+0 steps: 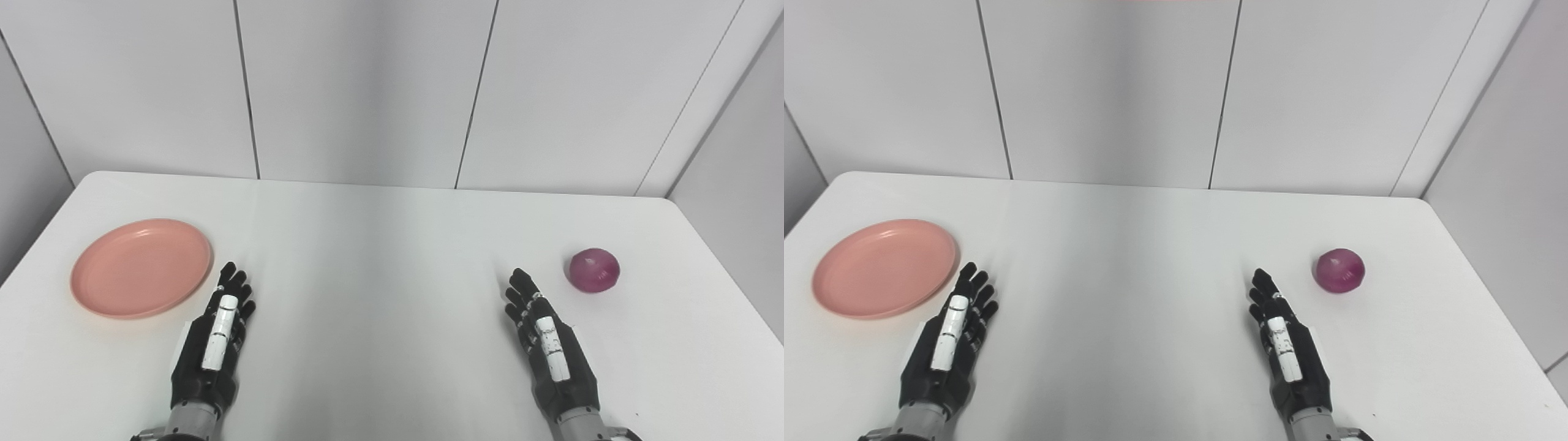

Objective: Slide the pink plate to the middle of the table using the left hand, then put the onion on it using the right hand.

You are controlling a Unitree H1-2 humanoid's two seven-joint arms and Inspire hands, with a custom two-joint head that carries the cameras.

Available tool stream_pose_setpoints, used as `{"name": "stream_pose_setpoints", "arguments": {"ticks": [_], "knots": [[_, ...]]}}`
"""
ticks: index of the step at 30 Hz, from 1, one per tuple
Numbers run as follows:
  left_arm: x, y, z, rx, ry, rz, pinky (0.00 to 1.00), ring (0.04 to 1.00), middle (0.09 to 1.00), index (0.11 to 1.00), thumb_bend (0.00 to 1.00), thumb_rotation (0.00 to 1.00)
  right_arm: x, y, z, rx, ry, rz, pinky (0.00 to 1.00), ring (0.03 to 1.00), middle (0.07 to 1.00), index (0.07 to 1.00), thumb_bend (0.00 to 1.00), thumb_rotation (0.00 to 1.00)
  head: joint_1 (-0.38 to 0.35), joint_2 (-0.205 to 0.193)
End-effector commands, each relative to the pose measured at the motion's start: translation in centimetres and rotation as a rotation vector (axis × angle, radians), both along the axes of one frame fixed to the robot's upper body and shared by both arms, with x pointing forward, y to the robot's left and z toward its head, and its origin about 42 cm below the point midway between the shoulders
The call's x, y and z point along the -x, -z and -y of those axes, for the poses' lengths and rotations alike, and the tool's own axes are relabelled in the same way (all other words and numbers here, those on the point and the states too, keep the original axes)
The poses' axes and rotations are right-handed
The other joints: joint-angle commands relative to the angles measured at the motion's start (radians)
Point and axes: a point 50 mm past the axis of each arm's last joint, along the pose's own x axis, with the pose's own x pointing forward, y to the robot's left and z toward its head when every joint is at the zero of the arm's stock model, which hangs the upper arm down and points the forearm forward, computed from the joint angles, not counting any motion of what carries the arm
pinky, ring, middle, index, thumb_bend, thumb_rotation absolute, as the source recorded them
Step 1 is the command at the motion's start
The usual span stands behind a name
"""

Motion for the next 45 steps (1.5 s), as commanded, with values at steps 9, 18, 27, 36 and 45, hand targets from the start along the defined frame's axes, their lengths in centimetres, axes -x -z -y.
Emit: {"name": "stream_pose_setpoints", "arguments": {"ticks": [9,18,27,36,45], "knots": [[1.67,1.85,0.31,0.027,0.001,-0.087,1.00,1.000,1.000,1.000,0.66,0.79,2.01,3.28,0.02,-0.022,0.024,-0.133,0.99,0.972,0.956,0.937,0.89,0.81,-0.002,-0.002],[1.63,1.88,0.23,0.030,0.003,-0.087,1.00,1.000,1.000,1.000,0.66,0.79,1.99,3.27,-0.03,-0.019,0.024,-0.133,0.99,0.972,0.955,0.941,0.90,0.82,-0.006,-0.003],[1.61,1.83,0.29,0.027,0.003,-0.087,1.00,1.000,1.000,1.000,0.66,0.80,2.00,3.26,0.03,-0.020,0.024,-0.130,0.99,0.972,0.956,0.936,0.89,0.82,-0.004,-0.003],[1.58,1.85,0.23,0.029,0.004,-0.084,1.00,1.000,1.000,1.000,0.65,0.79,1.99,3.22,-0.02,-0.018,0.026,-0.130,0.99,0.967,0.952,0.932,0.89,0.82,-0.005,-0.004],[1.58,1.92,0.35,0.034,0.007,-0.087,1.00,1.000,1.000,1.000,0.65,0.78,1.98,3.31,0.09,-0.020,0.026,-0.131,0.99,0.967,0.951,0.929,0.89,0.82,0.002,-0.011]]}}
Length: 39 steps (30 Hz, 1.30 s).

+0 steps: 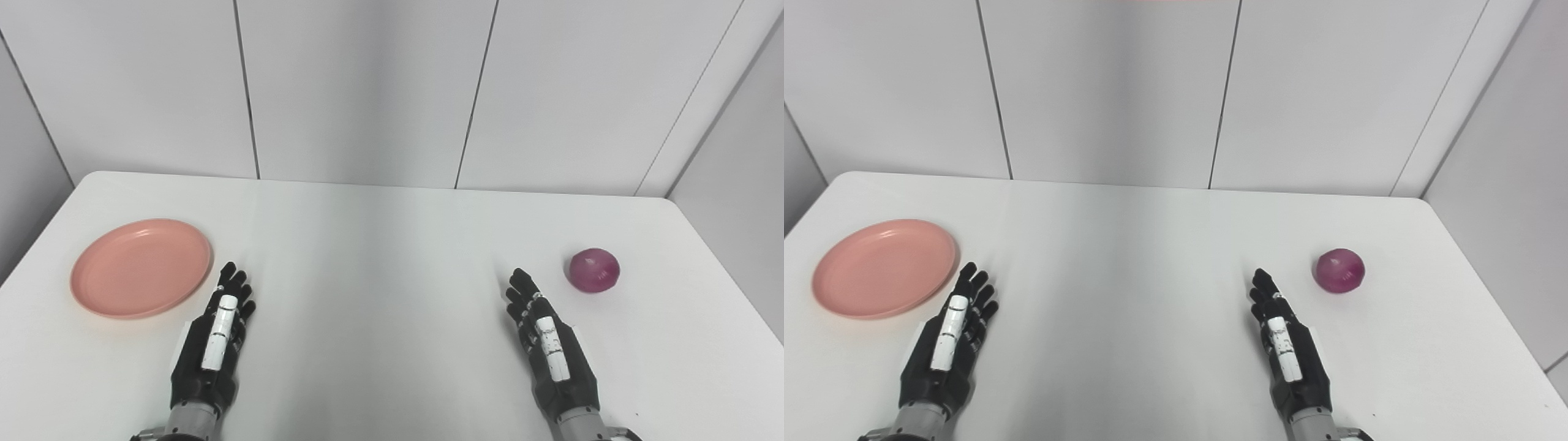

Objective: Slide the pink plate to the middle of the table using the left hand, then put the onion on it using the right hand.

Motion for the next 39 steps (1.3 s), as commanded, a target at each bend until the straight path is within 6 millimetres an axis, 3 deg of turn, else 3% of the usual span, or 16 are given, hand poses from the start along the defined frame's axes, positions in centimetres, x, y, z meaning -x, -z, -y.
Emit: {"name": "stream_pose_setpoints", "arguments": {"ticks": [1,8,17,29,39], "knots": [[1.6,1.9,0.4,0.027,0.006,-0.087,1.00,1.000,1.000,1.000,0.65,0.78,2.0,3.3,0.1,-0.022,0.023,-0.130,0.99,0.968,0.952,0.929,0.89,0.82,0.002,-0.001],[1.7,2.4,1.2,0.013,0.011,-0.091,1.00,1.000,1.000,1.000,0.64,0.78,2.2,3.7,1.1,-0.026,0.024,-0.130,0.98,0.969,0.955,0.938,0.85,0.82,0.090,-0.032],[1.8,3.5,3.5,0.015,-0.007,-0.108,1.00,1.000,1.000,1.000,0.62,0.76,2.5,5.3,3.8,-0.028,0.017,-0.132,0.98,0.962,0.952,0.932,0.88,0.82,0.222,-0.098],[1.8,4.4,5.5,0.004,-0.012,-0.118,1.00,1.000,1.000,1.000,0.60,0.79,2.7,6.8,6.0,-0.047,0.012,-0.144,1.00,0.974,0.963,0.940,0.88,0.81,0.325,-0.168],[1.8,5.1,6.4,0.008,-0.003,-0.116,1.00,1.000,1.000,1.000,0.62,0.78,2.6,7.5,6.5,-0.039,0.008,-0.161,1.00,1.000,0.996,0.984,0.81,0.90,0.357,-0.214]]}}
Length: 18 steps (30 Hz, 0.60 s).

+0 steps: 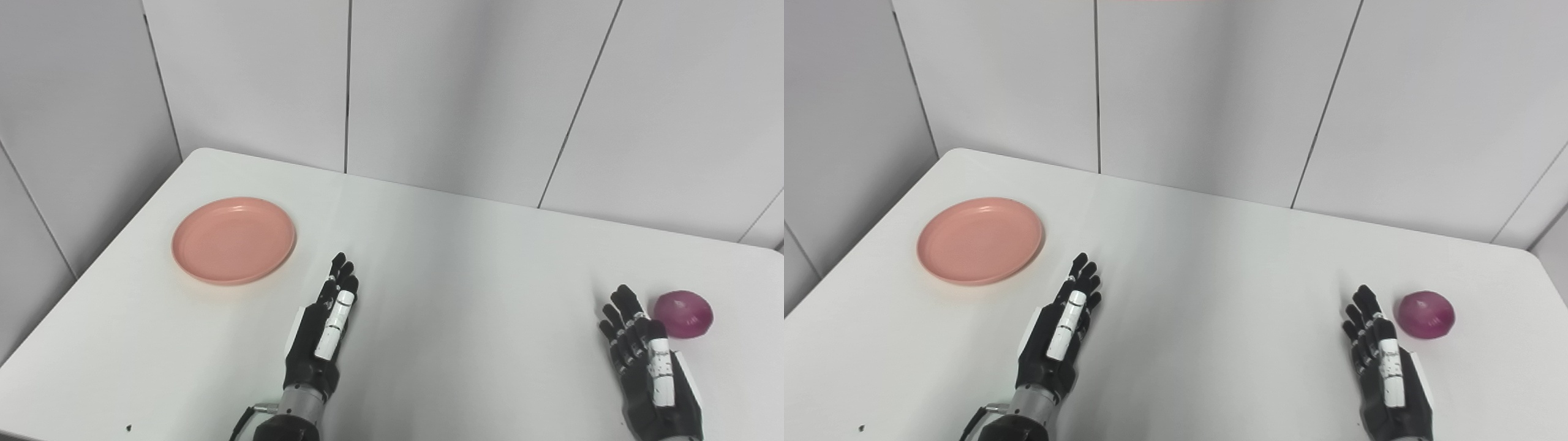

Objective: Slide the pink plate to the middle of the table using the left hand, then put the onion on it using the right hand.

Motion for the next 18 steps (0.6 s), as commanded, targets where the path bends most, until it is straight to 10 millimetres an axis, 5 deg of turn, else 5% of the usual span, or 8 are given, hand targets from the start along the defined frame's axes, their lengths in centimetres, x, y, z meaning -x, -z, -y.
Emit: {"name": "stream_pose_setpoints", "arguments": {"ticks": [1,18], "knots": [[1.98,3.67,0.37,-0.003,0.001,-0.171,1.00,1.000,1.000,1.000,0.62,0.78,5.13,7.18,0.98,-0.032,0.049,-0.197,1.00,1.000,0.999,0.989,0.80,0.91,0.001,-0.007],[1.82,4.10,0.20,0.002,-0.001,-0.175,1.00,1.000,1.000,1.000,0.61,0.77,5.04,7.44,0.77,-0.043,0.041,-0.195,1.00,1.000,1.000,1.000,0.73,0.95,0.004,-0.032]]}}
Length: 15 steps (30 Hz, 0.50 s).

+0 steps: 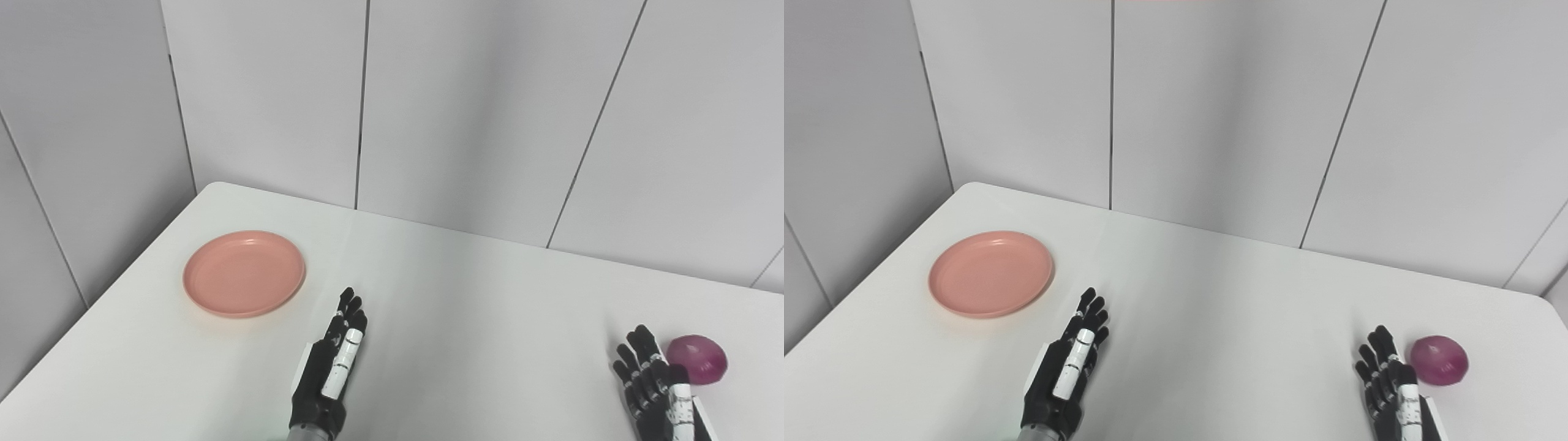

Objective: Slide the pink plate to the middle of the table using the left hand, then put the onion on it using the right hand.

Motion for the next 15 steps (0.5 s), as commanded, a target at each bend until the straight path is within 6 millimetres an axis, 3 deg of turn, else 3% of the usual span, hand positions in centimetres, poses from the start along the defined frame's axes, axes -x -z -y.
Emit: {"name": "stream_pose_setpoints", "arguments": {"ticks": [1,11,15], "knots": [[1.8,3.8,0.1,-0.001,0.005,-0.195,1.00,1.000,1.000,1.000,0.60,0.76,5.1,7.6,0.6,-0.047,0.042,-0.224,1.00,1.000,1.000,1.000,0.73,0.94,-0.001,0.002],[1.8,3.5,-0.3,0.007,-0.012,-0.202,1.00,1.000,1.000,1.000,0.59,0.74,5.5,7.4,0.3,-0.062,0.047,-0.223,1.00,1.000,1.000,1.000,0.69,1.00,0.023,-0.003],[1.1,2.3,-1.1,0.037,-0.006,-0.193,1.00,1.000,1.000,1.000,0.58,0.72,5.8,7.4,0.0,-0.130,0.046,-0.244,1.00,1.000,1.000,1.000,0.68,1.00,0.026,-0.008]]}}
